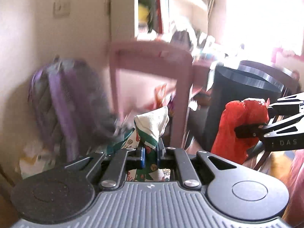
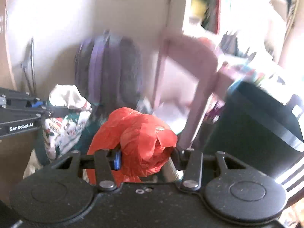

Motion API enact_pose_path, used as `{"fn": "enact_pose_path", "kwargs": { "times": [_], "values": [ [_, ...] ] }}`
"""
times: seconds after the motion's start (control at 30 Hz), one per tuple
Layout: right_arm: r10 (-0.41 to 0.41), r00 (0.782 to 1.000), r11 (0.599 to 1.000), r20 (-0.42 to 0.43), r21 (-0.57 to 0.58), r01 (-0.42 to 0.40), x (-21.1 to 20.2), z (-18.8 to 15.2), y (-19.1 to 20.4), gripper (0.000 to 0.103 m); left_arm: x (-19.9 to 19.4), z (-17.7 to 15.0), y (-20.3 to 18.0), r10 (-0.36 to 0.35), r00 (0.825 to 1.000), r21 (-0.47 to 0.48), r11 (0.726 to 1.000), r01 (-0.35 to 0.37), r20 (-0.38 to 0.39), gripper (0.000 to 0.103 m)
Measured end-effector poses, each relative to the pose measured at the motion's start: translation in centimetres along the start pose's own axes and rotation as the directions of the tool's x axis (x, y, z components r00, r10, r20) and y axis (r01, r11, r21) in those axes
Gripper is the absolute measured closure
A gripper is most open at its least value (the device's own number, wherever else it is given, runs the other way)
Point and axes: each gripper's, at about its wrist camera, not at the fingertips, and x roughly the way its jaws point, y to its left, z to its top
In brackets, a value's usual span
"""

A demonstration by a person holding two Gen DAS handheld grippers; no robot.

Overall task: Collect trash
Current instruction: 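Lift the Christmas bag in the left tool while the right carries the red bag to the bin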

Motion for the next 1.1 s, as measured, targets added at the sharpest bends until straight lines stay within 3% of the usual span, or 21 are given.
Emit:
{"fn": "enact_pose_path", "kwargs": {
  "times": [0.27,0.43,0.6,0.77,0.9,1.1],
  "values": [
    [-0.119,0.979,0.993,0.167,0.035,0.114,-5.1,6.2,-8.1,0.057,-1.4,11.0,-7.9,-0.059,0.987,0.014,0.998,0.058,0.15,0.093],
    [-0.234,0.941,0.972,0.244,0.08,0.221,-7.2,8.9,-13.4,0.057,-0.7,16.9,-12.5,-0.094,0.971,0.01,0.996,0.094,0.219,0.093],
    [-0.321,0.917,0.946,0.239,0.131,0.297,-7.2,8.8,-18.3,0.057,0.9,21.4,-16.8,-0.12,0.952,0.029,0.993,0.116,0.281,0.093],
    [-0.347,0.919,0.934,0.186,0.164,0.319,-5.2,6.5,-22.3,0.056,2.7,24.2,-21.1,-0.14,0.935,0.067,0.99,0.125,0.326,0.093],
    [-0.331,0.934,0.939,0.13,0.143,0.313,-2.6,4.7,-23.2,0.056,5.9,23.6,-24.1,-0.165,0.945,0.087,0.985,0.146,0.283,0.093],
    [-0.286,0.957,0.956,0.041,0.088,0.281,0.4,2.3,-22.7,0.056,13.2,20.0,-25.6,-0.167,0.981,0.033,0.986,0.164,0.098,0.093]
  ]
}}
